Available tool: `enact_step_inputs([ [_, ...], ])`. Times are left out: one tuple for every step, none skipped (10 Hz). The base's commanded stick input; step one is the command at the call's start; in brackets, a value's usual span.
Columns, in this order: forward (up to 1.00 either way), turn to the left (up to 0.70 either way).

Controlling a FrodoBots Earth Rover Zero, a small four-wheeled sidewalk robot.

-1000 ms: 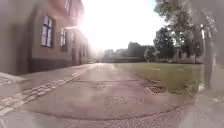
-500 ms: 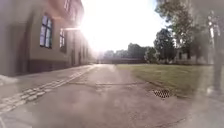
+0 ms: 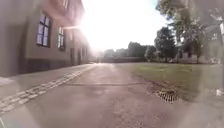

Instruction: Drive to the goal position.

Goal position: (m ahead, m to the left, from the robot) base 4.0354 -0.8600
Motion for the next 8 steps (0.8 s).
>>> enact_step_inputs([
  [0.60, 0.00],
  [0.60, 0.00],
  [0.60, 0.00],
  [0.60, 0.00],
  [0.60, 0.00],
  [0.60, 0.00],
  [0.60, 0.00],
  [0.60, 0.00],
])
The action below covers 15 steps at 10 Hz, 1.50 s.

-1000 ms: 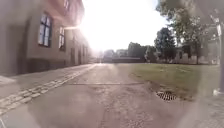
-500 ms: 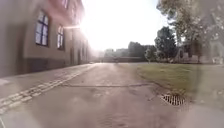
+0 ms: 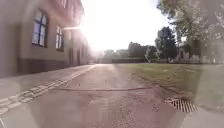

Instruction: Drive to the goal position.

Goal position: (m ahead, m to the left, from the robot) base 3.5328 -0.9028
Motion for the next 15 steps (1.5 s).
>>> enact_step_inputs([
  [0.60, 0.00],
  [0.60, 0.00],
  [0.60, 0.00],
  [0.60, 0.00],
  [0.60, 0.00],
  [0.60, 0.00],
  [0.60, 0.00],
  [0.60, 0.00],
  [0.60, 0.00],
  [0.60, 0.00],
  [0.60, 0.00],
  [0.60, 0.00],
  [0.60, 0.00],
  [0.60, 0.00],
  [0.60, 0.00],
])
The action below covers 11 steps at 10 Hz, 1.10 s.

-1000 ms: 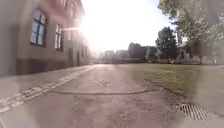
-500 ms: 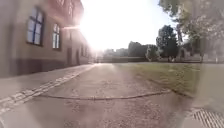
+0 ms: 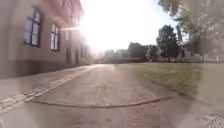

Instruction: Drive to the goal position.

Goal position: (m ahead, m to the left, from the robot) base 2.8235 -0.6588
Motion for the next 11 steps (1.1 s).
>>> enact_step_inputs([
  [0.60, 0.00],
  [0.60, 0.00],
  [0.60, 0.00],
  [0.60, 0.00],
  [0.60, 0.00],
  [0.60, 0.00],
  [0.60, 0.00],
  [0.60, 0.00],
  [0.60, 0.00],
  [0.60, 0.00],
  [0.60, 0.00],
])
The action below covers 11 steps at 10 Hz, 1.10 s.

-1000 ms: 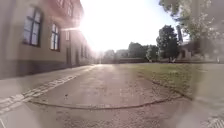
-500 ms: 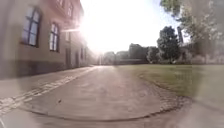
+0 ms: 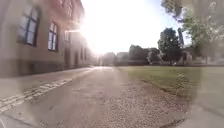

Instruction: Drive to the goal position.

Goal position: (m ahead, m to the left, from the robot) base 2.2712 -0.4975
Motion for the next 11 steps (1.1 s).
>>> enact_step_inputs([
  [0.60, 0.00],
  [0.60, 0.00],
  [0.60, 0.00],
  [0.60, 0.00],
  [0.60, 0.00],
  [0.60, 0.00],
  [0.60, 0.00],
  [0.60, 0.00],
  [0.60, 0.00],
  [0.60, 0.00],
  [0.60, 0.00],
])
